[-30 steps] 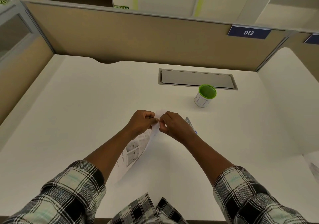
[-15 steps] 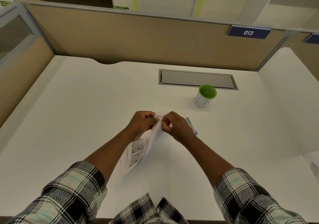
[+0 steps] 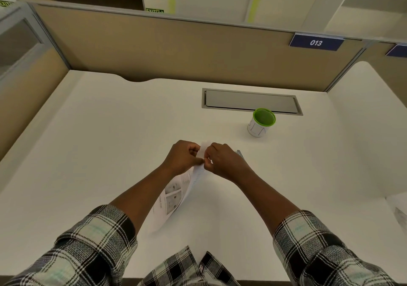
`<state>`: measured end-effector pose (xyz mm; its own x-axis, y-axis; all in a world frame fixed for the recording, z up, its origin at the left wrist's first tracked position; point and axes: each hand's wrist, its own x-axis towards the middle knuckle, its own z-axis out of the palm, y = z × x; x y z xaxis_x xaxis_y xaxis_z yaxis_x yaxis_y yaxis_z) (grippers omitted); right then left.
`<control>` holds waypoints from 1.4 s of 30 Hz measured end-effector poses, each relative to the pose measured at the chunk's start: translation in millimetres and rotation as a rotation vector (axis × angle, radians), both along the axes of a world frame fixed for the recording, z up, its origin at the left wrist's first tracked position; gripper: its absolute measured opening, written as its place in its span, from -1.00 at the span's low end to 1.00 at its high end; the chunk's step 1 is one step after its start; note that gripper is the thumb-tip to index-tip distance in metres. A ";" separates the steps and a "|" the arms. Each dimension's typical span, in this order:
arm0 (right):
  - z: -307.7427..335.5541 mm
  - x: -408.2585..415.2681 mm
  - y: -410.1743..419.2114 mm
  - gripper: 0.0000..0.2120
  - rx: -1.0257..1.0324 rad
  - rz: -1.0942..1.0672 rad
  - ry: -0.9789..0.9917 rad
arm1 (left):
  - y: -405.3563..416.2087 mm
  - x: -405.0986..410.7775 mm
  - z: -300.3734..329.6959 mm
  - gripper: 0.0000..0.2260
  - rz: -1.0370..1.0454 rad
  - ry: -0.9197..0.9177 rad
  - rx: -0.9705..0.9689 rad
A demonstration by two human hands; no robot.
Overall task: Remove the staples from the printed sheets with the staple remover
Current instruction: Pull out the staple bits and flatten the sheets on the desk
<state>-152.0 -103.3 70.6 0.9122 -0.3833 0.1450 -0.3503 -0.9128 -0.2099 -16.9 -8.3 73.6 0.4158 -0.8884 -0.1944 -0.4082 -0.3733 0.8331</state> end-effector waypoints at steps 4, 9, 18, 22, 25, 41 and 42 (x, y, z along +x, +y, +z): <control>3.9 2.9 1.9 -0.88 -0.098 0.049 0.081 | 2.0 0.5 -3.3 -0.86 -0.009 -0.089 0.001; 4.8 13.6 4.0 -0.84 -0.105 0.015 0.235 | 1.0 -4.0 -7.1 -0.83 0.003 -0.145 -0.028; 7.1 16.0 4.9 -0.79 0.234 -0.110 0.184 | 4.9 -0.7 -10.3 -0.72 -0.075 -0.281 -0.083; 12.8 18.1 3.0 -0.80 0.297 -0.153 0.167 | 6.7 0.8 -13.0 -0.72 -0.049 -0.206 -0.079; 8.1 8.5 -0.5 -0.79 0.280 -0.161 0.138 | 6.3 2.3 -12.8 -0.73 0.003 -0.122 -0.090; -5.7 -2.8 15.5 -0.91 0.246 -0.196 -0.215 | 1.7 2.5 -10.5 -0.84 0.139 0.190 -0.108; -6.0 -2.2 16.0 -0.92 0.239 -0.209 -0.235 | 1.1 2.5 -10.1 -0.83 0.152 0.205 -0.108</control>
<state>-154.2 -87.3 64.6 0.7634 -0.6056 0.2245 -0.4408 -0.7426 -0.5043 -14.4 -7.2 63.5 0.5076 -0.8390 -0.1962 -0.1728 -0.3222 0.9308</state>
